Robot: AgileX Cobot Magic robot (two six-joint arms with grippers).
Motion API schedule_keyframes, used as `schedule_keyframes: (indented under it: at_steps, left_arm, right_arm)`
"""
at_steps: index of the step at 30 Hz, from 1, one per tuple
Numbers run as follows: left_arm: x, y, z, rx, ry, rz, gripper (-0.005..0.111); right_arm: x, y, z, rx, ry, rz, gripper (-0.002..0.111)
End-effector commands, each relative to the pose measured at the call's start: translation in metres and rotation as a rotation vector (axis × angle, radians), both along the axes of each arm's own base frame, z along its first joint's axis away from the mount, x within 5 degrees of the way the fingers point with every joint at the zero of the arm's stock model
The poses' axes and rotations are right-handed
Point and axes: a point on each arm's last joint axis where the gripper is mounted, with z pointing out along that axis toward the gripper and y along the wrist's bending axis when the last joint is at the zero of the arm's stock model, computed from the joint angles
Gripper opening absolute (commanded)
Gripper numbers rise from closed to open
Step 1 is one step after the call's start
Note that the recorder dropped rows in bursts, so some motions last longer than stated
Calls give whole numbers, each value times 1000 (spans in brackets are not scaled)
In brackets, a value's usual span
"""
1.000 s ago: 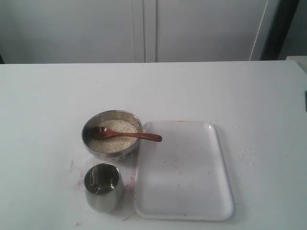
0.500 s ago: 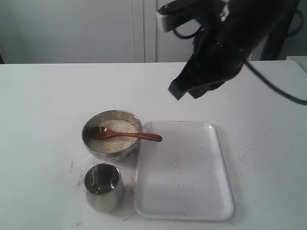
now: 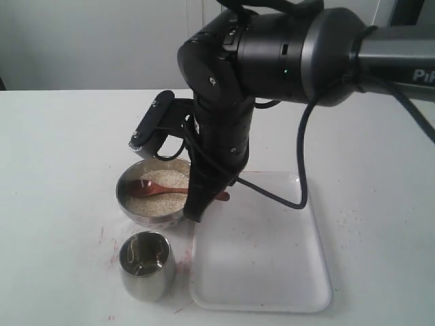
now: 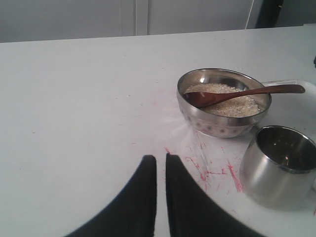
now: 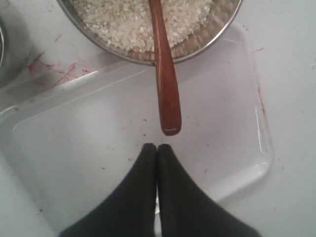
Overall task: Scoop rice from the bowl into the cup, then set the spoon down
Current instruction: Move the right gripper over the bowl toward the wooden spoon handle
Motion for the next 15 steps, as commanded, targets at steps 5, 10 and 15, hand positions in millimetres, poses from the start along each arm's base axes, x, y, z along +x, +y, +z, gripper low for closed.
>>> schedule_keyframes:
  at_steps: [5, 10, 15]
  left_arm:
    - [0, 0, 2, -17, -5, -1, 14]
    - [0, 0, 2, -17, -5, -1, 14]
    - [0, 0, 2, -17, -5, -1, 14]
  right_arm:
    - [2, 3, 3, 27, -21, 11, 17]
    - [1, 5, 3, 53, -6, 7, 46]
    - [1, 6, 2, 55, -1, 14, 51]
